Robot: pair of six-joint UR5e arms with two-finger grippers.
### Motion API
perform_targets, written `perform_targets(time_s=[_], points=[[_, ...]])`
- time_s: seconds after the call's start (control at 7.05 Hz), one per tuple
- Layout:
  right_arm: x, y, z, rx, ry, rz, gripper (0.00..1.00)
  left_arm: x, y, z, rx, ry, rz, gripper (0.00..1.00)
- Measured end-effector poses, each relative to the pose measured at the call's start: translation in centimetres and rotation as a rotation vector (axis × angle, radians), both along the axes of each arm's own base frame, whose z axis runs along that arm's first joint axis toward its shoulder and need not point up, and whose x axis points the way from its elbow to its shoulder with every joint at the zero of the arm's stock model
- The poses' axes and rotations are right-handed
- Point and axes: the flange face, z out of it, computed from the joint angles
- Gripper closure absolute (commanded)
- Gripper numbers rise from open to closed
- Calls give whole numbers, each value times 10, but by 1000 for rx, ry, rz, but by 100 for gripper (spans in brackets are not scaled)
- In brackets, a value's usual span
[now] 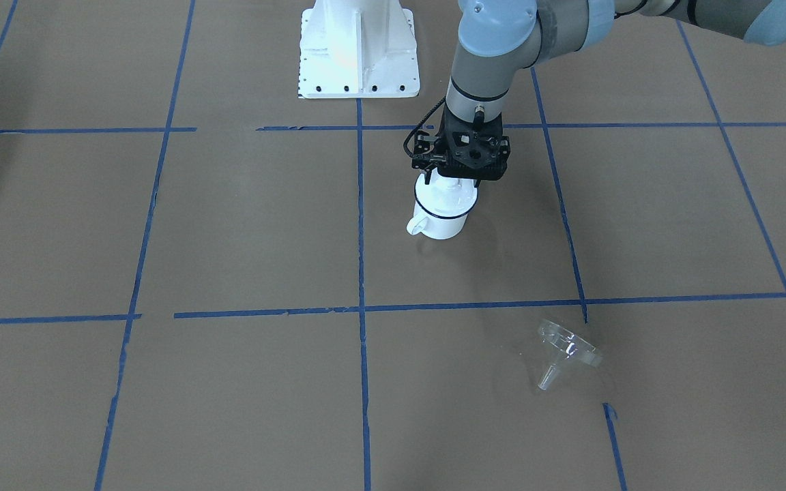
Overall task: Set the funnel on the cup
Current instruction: 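Move the left gripper over the white lid on the mug, then lower the left gripper and close it on the lid knob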
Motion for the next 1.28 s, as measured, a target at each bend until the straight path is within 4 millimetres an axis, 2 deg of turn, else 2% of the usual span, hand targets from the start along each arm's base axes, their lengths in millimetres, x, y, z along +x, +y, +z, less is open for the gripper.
perform_targets(time_s=[0.99, 1.14, 1.28], points=[[0, 0, 0, 0, 0, 0, 0, 5, 6, 3, -7, -2, 13, 32], [0, 0, 0, 0, 0, 0, 0, 8, 8, 3, -8, -4, 18, 43], [0, 0, 0, 0, 0, 0, 0, 9, 10, 3, -9, -4, 22, 59]])
